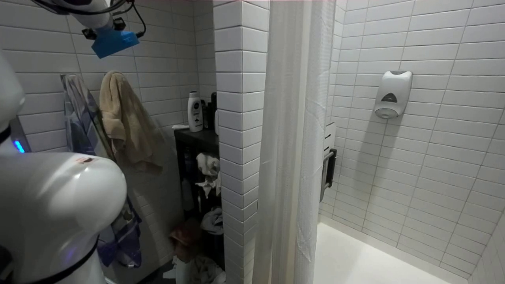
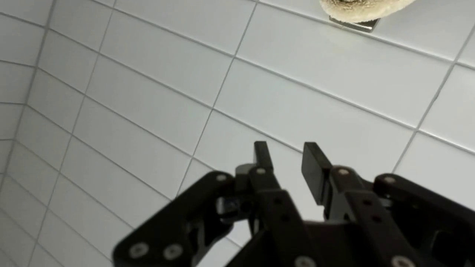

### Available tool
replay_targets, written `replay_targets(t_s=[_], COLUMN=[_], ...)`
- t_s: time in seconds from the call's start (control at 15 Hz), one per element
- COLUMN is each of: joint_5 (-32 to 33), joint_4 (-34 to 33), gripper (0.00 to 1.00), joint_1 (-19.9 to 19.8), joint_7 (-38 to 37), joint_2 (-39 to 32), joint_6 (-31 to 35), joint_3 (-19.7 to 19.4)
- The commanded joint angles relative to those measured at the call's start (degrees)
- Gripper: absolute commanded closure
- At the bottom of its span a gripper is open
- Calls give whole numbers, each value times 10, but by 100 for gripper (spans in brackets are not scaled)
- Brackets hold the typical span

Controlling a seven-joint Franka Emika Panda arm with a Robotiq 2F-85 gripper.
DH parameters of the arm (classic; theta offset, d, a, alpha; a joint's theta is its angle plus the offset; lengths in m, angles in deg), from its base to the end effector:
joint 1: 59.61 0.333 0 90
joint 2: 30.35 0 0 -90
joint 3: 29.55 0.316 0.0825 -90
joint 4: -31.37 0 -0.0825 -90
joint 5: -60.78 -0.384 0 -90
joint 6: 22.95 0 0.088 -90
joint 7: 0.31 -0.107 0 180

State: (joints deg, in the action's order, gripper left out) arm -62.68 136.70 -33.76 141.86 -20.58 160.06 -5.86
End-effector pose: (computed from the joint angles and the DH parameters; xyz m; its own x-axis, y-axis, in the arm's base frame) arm 0.3822 0.3557 0.6394 -0.1946 0.3608 0.9121 0.7009 -0.5994 0.3866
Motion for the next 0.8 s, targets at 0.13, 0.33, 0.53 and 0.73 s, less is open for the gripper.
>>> replay_targets(t_s=[0.13,0.33,0.53,0.73], joint_5=[0,29,109,234], joint_4=[3,31,90,143], gripper=[27,8,0,0], joint_1=[1,36,32,31], joint_7=[0,-57,-200,-341], joint_2=[-2,-8,-8,-4], joint_6=[-1,-5,-23,-23], joint_3=[0,-9,30,54])
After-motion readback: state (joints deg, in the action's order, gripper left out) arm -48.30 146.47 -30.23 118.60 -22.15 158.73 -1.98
